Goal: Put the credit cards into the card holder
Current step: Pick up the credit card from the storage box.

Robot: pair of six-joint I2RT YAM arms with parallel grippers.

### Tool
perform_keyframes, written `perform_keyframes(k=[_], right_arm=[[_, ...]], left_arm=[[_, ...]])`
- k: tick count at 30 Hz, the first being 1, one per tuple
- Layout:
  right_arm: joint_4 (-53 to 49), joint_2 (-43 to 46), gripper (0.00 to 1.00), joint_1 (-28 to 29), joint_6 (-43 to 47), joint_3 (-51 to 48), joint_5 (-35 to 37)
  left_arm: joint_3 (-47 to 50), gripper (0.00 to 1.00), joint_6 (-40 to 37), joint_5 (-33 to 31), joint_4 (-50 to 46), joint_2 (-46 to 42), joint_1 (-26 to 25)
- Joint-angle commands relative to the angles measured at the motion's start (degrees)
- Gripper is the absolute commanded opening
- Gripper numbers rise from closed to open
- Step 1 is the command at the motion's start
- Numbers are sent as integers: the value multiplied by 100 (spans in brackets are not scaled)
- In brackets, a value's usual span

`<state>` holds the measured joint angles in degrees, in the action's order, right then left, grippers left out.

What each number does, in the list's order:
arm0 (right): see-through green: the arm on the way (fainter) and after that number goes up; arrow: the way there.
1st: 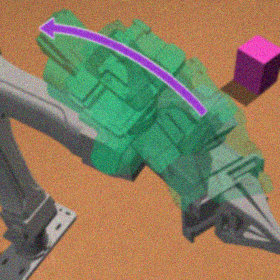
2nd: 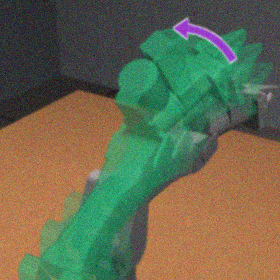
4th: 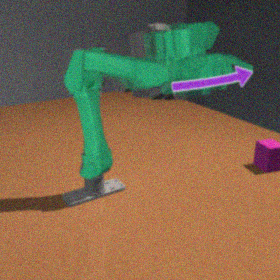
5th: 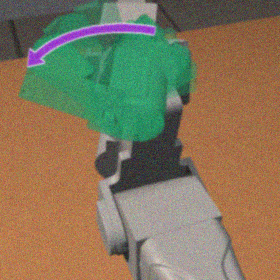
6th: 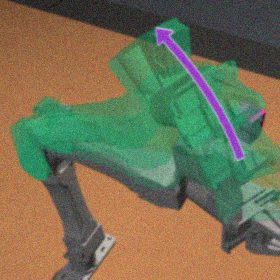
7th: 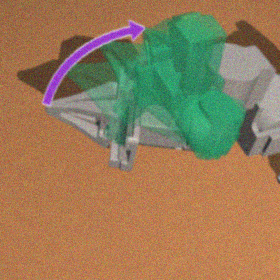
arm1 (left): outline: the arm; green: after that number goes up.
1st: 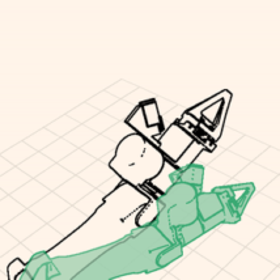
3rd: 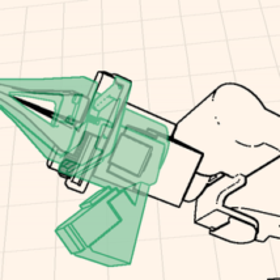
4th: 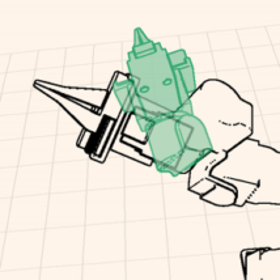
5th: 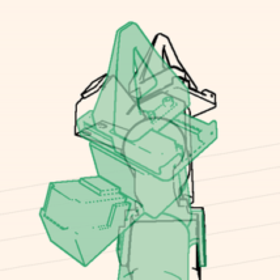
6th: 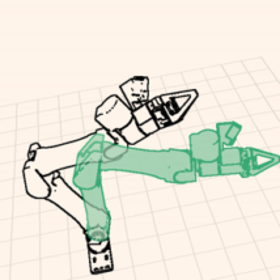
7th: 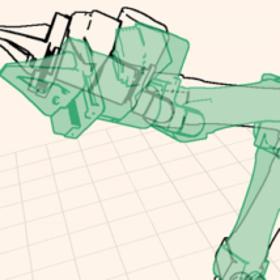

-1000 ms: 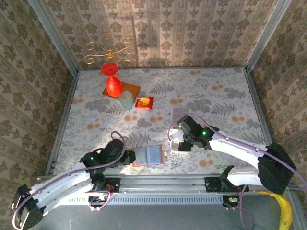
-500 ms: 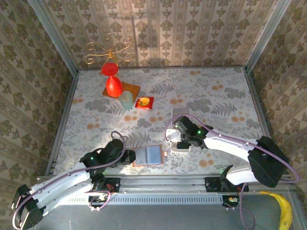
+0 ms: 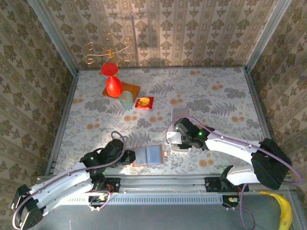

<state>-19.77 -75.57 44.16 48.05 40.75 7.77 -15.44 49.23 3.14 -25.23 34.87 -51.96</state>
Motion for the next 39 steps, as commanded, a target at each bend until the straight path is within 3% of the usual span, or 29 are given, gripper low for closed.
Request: perform_keyframes(k=[1, 7, 18, 33, 39], right_arm=[[74, 171, 33, -6, 29, -67, 93], [114, 300, 27, -1, 48, -119, 118], [166, 527, 26, 1, 51, -182, 142], [22, 800, 11, -2, -80, -143, 86], [-459, 1151, 5, 9, -288, -9, -277]], left_arm=[[-55, 24, 20, 71, 71, -33, 32], [-73, 24, 34, 82, 76, -33, 32], [-73, 22, 61, 113, 62, -26, 21], [-82, 21, 86, 118, 53, -30, -2], [-108, 21, 83, 119, 45, -30, -15]])
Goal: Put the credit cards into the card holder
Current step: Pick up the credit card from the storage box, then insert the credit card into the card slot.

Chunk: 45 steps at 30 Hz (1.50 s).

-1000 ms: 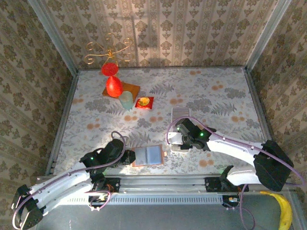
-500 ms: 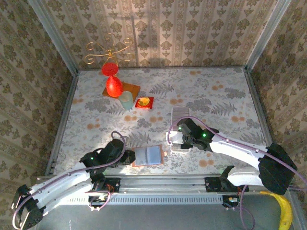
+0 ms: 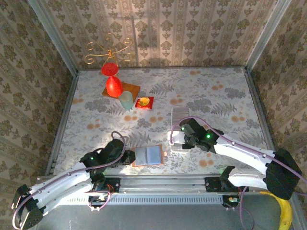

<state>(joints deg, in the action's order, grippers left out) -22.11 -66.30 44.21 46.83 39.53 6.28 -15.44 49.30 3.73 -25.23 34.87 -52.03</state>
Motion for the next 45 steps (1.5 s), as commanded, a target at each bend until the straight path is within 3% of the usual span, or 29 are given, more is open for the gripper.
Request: perform_keyframes(k=[1, 12, 17, 24, 28, 35, 39, 45], right_arm=[[-326, 306, 2, 9, -221, 140, -238], [-742, 1201, 0, 35, -1689, 281, -1353], [-207, 1367, 0, 27, -4551, 515, -1459], [-283, 623, 0, 84, -8616, 759, -1660], [1125, 485, 0, 740, -9857, 98, -1227], [2552, -364, 0, 1552, -10751, -262, -366], [2739, -1002, 0, 1846, -10851, -29, -177], [3009, -1570, 0, 1908, -10893, 30, 108]], left_arm=[[-108, 21, 78, 59, 37, -30, -7], [-205, 22, 37, 63, -39, -29, -16], [-275, 30, 36, 109, -122, -53, -19], [-284, 41, 71, 120, -105, -25, -36], [-293, 47, 71, 97, -186, -2, -53], [-249, 52, 133, 6, -236, 102, -75], [-257, 51, 116, -7, -253, 201, -96], [-226, 42, 129, -63, -263, 335, -106]])
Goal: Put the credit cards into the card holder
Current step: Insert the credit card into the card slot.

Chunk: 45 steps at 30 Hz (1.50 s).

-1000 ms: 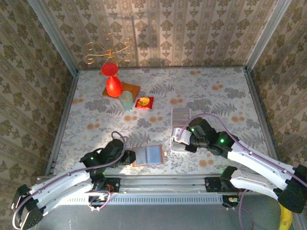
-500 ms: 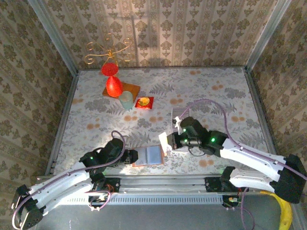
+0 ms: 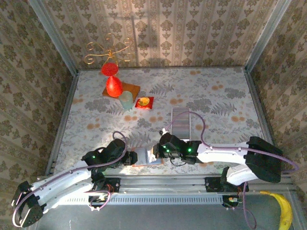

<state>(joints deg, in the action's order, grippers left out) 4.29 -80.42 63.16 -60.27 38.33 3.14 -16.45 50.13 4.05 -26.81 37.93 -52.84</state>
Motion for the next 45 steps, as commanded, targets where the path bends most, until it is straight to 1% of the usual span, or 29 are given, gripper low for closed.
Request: perform_keyframes(k=[1, 4, 7, 20, 23, 38, 45], right_arm=[[419, -219, 0, 15, -187, 140, 441], [409, -365, 0, 13, -244, 136, 535], [619, -502, 0, 21, -389, 70, 589], [1014, -904, 0, 91, -659, 88, 571], [1116, -918, 0, 107, -725, 52, 572], [780, -949, 0, 241, -846, 17, 644], [703, -969, 0, 300, -1162, -52, 762]], left_arm=[[-109, 41, 49, -96, -84, 38, -27], [-78, 38, 74, -115, -44, 61, -42], [-69, 35, 67, -124, -43, 83, -45], [1, 27, 119, -151, -9, 171, -62], [18, 26, 129, -158, -9, 171, -71], [115, 24, 181, -181, 53, 171, -103], [142, 23, 215, -195, 79, 192, -109]])
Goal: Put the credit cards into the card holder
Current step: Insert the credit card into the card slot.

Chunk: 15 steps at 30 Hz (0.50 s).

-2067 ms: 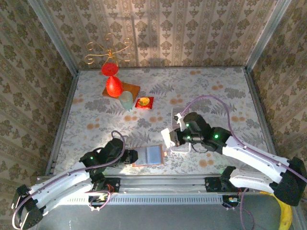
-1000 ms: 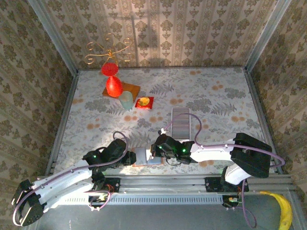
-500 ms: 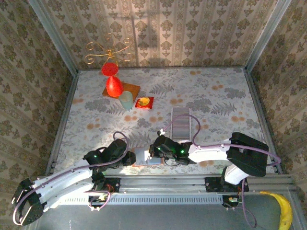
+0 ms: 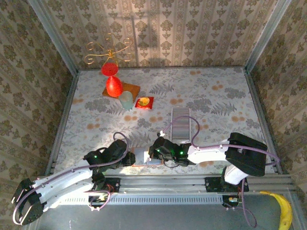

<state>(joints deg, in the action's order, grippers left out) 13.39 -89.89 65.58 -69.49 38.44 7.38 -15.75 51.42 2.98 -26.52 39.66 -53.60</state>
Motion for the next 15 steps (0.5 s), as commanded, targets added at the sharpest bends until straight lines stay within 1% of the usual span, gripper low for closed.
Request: perform_keyframes(k=[1, 5, 15], right_arm=[[-233, -5, 0, 64, -293, -87, 387], [-256, 109, 0, 117, -453, -217, 637], [-120, 112, 0, 203, -587, -288, 668]], left_arm=[[81, 22, 88, -87, 47, 23, -27], [89, 22, 101, -87, 50, 25, -37], [133, 20, 144, -96, 94, 33, -64]])
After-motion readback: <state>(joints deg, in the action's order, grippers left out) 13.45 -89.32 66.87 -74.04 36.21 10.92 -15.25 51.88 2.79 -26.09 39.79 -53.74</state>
